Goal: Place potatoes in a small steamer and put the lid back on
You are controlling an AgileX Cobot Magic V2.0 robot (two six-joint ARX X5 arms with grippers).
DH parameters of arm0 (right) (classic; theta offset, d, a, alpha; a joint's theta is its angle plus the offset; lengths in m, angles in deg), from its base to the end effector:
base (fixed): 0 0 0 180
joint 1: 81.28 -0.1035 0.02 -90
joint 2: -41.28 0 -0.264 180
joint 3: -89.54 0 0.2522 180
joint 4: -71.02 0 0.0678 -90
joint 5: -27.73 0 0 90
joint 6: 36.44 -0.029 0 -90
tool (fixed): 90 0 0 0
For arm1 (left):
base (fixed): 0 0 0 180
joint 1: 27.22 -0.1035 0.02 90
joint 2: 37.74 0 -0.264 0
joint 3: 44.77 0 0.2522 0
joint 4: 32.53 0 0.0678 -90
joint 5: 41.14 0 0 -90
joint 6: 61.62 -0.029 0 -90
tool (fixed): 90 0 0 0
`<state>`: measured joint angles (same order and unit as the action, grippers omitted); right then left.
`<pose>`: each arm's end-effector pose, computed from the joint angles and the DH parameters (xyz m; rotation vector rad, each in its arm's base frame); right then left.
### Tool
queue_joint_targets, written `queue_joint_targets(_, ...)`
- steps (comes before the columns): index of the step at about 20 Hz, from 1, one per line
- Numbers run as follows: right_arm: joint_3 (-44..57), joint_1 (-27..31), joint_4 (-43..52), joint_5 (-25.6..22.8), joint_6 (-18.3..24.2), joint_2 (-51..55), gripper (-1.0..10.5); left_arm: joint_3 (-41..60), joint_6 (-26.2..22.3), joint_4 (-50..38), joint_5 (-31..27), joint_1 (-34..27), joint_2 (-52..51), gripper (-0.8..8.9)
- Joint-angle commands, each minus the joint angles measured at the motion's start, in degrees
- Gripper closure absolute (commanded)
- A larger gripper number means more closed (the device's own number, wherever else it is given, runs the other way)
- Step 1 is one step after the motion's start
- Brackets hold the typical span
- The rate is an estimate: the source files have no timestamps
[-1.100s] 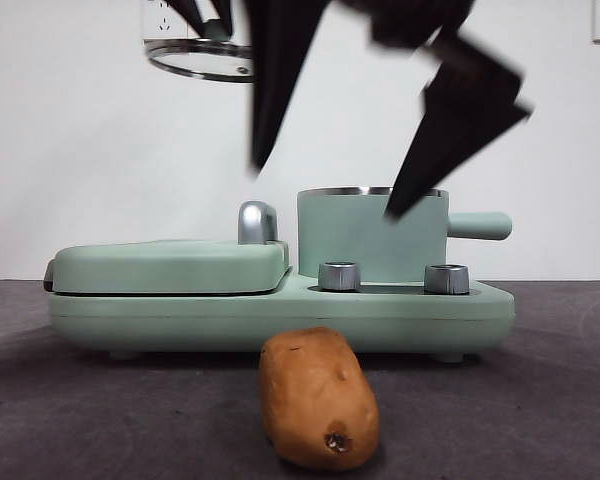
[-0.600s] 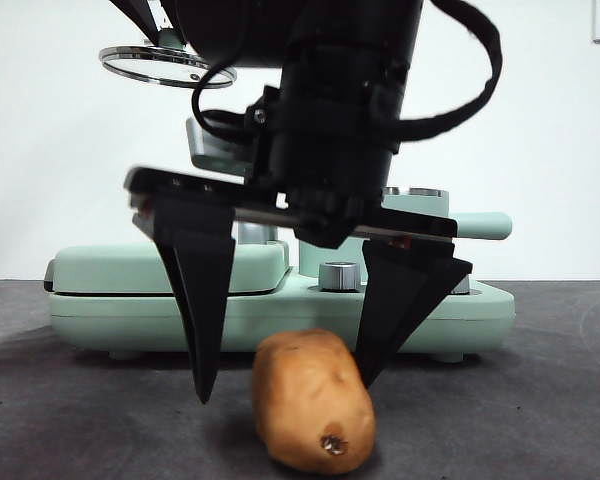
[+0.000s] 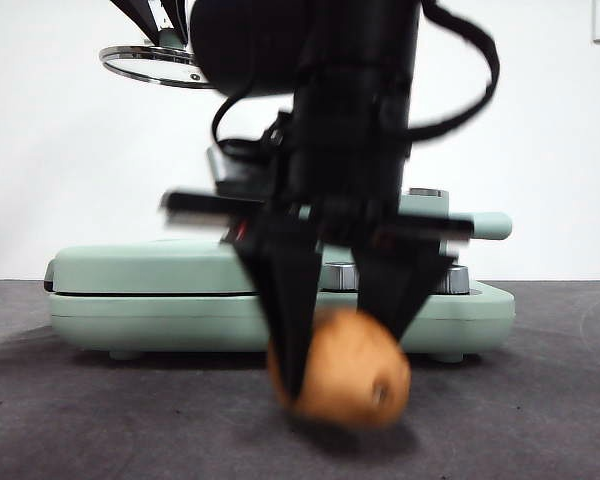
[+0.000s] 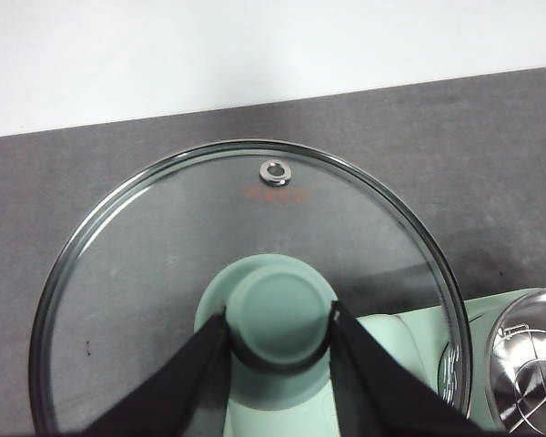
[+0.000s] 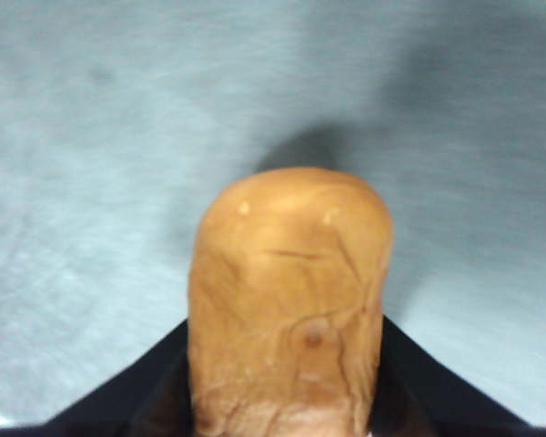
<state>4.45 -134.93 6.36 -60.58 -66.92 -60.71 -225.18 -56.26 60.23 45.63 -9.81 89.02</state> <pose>0.1951 0.2666 0.1927 -0.2204 1.4553 0.4084 0.3846 -0.1189 0.4571 0.0330 0.6832 -0.2059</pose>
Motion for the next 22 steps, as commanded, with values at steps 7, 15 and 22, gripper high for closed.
queue_joint_targets(7,-29.5,16.2,-10.9,-0.5,14.6,-0.5,8.5,-2.5,0.2,-2.3,-0.1,-1.0,-1.0,8.07)
queue_joint_targets(15,-46.2,26.3,-15.8,1.9,20.5,-10.6,8.5,-2.5,0.2,-2.9,-0.1,-0.6,-0.9,8.07)
queue_joint_targets(22,-55.0,28.7,-17.3,2.0,22.2,-21.4,8.5,-2.5,0.2,-3.1,-0.1,-0.6,-0.9,8.07)
